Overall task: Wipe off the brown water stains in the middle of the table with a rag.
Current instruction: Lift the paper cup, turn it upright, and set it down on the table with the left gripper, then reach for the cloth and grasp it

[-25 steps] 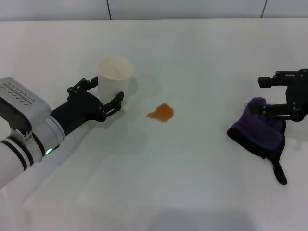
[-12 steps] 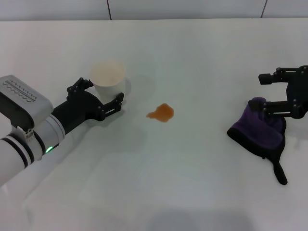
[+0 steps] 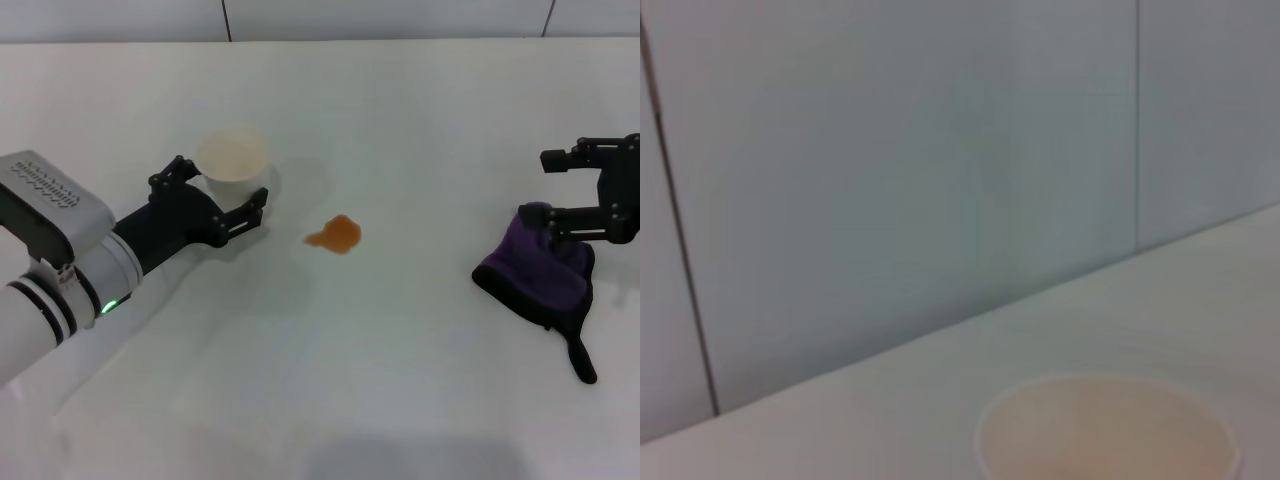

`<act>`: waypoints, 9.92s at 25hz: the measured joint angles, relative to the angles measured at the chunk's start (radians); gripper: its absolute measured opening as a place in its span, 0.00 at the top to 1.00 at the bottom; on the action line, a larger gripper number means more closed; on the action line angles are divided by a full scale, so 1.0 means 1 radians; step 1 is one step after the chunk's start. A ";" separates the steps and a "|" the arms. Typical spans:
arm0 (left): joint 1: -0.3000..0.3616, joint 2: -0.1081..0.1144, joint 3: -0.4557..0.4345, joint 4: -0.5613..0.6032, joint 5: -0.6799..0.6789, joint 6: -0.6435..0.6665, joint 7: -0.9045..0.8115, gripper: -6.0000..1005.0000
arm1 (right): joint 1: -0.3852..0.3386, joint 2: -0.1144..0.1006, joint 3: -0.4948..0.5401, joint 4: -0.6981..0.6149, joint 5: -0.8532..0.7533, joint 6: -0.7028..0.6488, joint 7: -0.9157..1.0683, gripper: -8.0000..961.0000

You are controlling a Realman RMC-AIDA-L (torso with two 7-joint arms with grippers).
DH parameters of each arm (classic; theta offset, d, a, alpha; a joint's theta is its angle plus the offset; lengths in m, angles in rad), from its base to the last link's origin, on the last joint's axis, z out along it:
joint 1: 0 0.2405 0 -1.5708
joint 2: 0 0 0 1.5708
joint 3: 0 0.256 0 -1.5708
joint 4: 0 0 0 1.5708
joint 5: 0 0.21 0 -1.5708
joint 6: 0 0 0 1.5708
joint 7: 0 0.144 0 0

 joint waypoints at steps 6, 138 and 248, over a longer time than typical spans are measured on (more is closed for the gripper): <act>0.001 0.001 0.000 0.005 0.001 0.054 0.003 0.12 | -0.003 -0.001 0.001 0.002 0.000 0.002 0.000 0.23; -0.302 0.030 0.008 -0.873 0.570 0.924 -0.720 0.12 | 0.040 0.006 -0.044 0.143 0.052 0.101 -0.030 0.23; -0.308 0.011 0.008 -0.853 0.549 0.917 -0.748 0.13 | 0.083 0.008 -0.395 -0.154 -0.537 0.130 0.662 0.79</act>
